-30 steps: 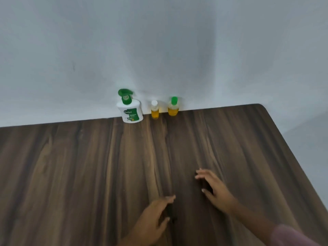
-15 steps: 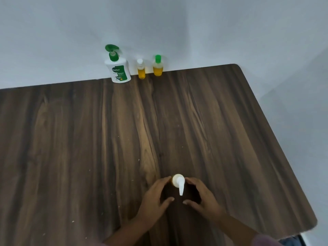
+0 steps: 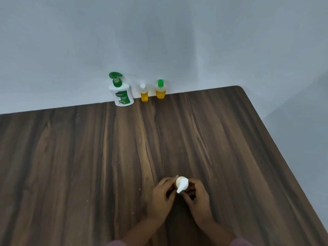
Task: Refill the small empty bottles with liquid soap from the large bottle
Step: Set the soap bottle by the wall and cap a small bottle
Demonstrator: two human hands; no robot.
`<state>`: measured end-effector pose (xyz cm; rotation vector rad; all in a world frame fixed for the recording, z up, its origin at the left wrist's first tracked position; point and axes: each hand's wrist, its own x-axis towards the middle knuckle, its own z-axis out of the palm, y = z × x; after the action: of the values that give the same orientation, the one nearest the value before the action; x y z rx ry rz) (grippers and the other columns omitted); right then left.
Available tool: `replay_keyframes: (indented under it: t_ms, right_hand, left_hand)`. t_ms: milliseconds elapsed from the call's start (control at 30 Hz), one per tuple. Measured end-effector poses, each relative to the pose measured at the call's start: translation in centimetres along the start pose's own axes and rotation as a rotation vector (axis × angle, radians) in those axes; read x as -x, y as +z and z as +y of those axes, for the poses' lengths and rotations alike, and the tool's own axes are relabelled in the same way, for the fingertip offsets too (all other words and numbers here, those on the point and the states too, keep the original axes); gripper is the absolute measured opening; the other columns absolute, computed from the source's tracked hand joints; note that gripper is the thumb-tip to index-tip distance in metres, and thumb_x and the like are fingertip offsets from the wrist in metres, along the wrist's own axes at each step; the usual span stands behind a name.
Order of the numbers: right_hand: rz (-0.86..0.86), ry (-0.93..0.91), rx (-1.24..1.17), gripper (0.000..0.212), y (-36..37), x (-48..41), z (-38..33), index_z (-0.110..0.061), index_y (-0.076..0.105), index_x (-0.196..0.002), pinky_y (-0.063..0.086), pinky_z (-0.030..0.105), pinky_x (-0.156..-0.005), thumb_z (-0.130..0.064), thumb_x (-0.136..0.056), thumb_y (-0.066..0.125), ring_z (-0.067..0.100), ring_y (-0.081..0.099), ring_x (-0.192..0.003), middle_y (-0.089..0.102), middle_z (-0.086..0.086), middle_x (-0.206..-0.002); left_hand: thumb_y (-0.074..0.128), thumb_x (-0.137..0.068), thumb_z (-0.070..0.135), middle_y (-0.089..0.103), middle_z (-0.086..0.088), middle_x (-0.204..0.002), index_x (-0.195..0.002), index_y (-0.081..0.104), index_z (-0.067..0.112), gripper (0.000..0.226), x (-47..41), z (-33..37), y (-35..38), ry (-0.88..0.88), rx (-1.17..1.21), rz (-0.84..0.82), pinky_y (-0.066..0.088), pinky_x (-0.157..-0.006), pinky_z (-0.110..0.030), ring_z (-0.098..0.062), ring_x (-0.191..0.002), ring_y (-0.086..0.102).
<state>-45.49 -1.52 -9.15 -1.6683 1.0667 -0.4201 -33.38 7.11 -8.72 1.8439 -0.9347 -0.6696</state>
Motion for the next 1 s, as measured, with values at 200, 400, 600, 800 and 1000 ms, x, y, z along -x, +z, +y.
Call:
replay_keyframes:
  t_ms: [200, 400, 600, 800, 1000]
  right_hand:
    - [0.188, -0.066, -0.036, 0.041, 0.9, -9.9, -2.0, -0.021, 0.055, -0.106, 0.049, 0.01, -0.065, 0.002, -0.078, 0.074, 0.004, 0.063, -0.083, 0.065, -0.004, -0.094]
    - [0.308, -0.111, -0.024, 0.036, 1.4, -21.2, -4.6, -0.017, 0.055, -0.106, 0.047, 0.006, -0.066, -0.001, -0.079, 0.073, 0.004, 0.061, -0.083, 0.061, -0.004, -0.096]
    - [0.37, -0.148, 0.017, 0.033, 2.1, -30.0, -6.4, -0.018, 0.052, -0.102, 0.046, 0.006, -0.064, -0.006, -0.08, 0.073, 0.005, 0.06, -0.082, 0.059, 0.003, -0.103]
    - [0.449, -0.21, 0.017, 0.032, 3.0, -35.3, -7.1, -0.013, 0.054, -0.103, 0.043, 0.004, -0.062, -0.01, -0.079, 0.075, 0.013, 0.06, -0.081, 0.059, 0.005, -0.102]
    - [0.482, -0.236, -0.01, 0.031, 3.5, -37.2, -7.3, -0.011, 0.052, -0.1, 0.042, 0.002, -0.059, -0.013, -0.08, 0.075, 0.005, 0.057, -0.074, 0.059, 0.006, -0.098]
  left_hand:
    - [0.053, -0.085, 0.02, 0.055, 0.001, -0.109, -0.135, 0.048, 0.011, 0.052, -11.3, 0.3, 0.0, 0.071, 0.025, -0.057, 0.036, -0.091, -0.004, 0.011, -0.103, 0.049]
    - [0.063, -0.086, -0.003, 0.059, 0.003, -0.124, -0.129, 0.049, 0.011, 0.048, -21.6, 0.0, -0.2, 0.034, 0.168, -0.021, 0.044, -0.099, -0.017, 0.008, -0.112, 0.054]
    - [0.056, -0.084, -0.009, 0.048, -0.006, -0.13, -0.138, 0.043, 0.006, 0.057, -29.0, -0.7, 0.2, 0.099, 0.166, 0.027, 0.043, -0.101, -0.018, -0.011, -0.119, 0.052]
    - [0.051, -0.08, 0.005, 0.045, -0.011, -0.137, -0.139, 0.042, 0.001, 0.061, -33.2, -1.1, 0.8, 0.123, 0.13, 0.071, 0.037, -0.105, -0.021, -0.017, -0.125, 0.045]
    - [0.049, -0.076, 0.008, 0.045, -0.009, -0.138, -0.14, 0.041, 0.005, 0.064, -34.9, -1.6, 1.3, 0.082, 0.184, 0.091, 0.04, -0.105, -0.025, -0.02, -0.127, 0.048]
